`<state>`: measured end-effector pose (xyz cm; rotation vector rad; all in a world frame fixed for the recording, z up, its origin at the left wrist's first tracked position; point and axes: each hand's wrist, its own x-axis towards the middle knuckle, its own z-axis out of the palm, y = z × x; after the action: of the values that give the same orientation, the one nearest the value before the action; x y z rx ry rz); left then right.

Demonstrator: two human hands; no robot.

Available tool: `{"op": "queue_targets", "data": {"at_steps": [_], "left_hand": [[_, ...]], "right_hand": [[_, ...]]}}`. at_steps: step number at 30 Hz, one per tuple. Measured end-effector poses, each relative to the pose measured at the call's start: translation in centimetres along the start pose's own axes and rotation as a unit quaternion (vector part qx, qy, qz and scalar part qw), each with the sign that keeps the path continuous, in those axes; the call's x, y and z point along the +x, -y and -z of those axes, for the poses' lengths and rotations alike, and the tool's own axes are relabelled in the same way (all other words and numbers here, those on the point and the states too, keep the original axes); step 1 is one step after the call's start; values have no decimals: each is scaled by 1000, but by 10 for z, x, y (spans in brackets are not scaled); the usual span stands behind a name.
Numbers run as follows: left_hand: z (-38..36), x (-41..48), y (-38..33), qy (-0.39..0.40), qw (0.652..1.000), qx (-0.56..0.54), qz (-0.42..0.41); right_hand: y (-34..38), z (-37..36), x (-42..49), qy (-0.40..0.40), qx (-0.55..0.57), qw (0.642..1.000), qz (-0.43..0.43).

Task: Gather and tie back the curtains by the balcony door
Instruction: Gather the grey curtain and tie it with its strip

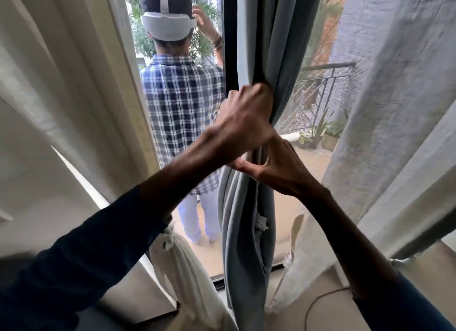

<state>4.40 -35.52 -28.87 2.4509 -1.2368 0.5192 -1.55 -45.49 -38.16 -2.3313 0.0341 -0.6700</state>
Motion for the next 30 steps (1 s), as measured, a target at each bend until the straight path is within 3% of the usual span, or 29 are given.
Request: {"op": "queue_targets", "data": {"at_steps": [3, 5, 9, 12, 16, 19, 26, 30], "left_hand": [[9, 2, 4, 112, 990, -79, -41], [5, 0, 9, 108, 985, -119, -69], [-20, -15, 25, 55, 970, -210, -107], [-41, -29, 33, -47, 950, -282, -121], [-68, -34, 40, -148, 900, -409, 2], [-82, -36, 48, -143, 911, -384, 48], [-108, -52, 49, -115, 944, -304, 61], [-124, -63, 48, -84, 973, -203, 75]], "right_hand": [[-13, -4, 7, -69, -62, 995, -31], [-24, -3, 11, -107, -59, 991, -46], [-38, 5, 16, -123, -13, 991, -45], [-49, 5, 21, -91, 1, 995, -37], [-51, 7, 19, -36, 78, 996, -10], [-48, 6, 14, -15, 84, 996, 26], [-50, -7, -4, 34, -27, 999, -19], [-55, -24, -19, 36, -69, 996, -41]]}}
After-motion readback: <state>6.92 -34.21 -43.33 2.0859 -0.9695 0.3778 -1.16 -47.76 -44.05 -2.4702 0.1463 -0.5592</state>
